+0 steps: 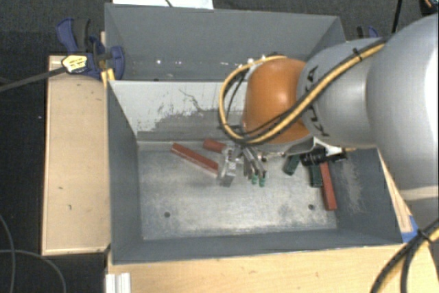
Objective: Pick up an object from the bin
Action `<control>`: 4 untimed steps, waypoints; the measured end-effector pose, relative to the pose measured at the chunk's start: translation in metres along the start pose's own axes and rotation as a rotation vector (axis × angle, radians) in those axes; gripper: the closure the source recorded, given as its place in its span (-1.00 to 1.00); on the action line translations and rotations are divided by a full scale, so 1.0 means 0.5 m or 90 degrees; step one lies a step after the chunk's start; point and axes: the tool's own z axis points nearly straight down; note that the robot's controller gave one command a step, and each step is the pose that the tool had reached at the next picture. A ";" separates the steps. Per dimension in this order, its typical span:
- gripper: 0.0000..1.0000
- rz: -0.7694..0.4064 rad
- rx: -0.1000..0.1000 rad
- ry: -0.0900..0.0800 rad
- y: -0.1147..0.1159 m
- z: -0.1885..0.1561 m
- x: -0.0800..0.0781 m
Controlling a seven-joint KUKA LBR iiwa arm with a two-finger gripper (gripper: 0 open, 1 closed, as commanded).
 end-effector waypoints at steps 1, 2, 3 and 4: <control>-1.00 0.002 0.000 0.002 0.000 0.003 0.002; -1.00 0.015 0.000 0.001 -0.004 0.066 -0.047; -1.00 0.040 0.000 0.000 0.022 0.062 -0.080; 1.00 0.042 -0.001 -0.001 0.021 0.057 -0.082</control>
Offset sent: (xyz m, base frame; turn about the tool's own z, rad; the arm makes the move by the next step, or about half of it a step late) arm 0.0000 0.0000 0.0000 0.0000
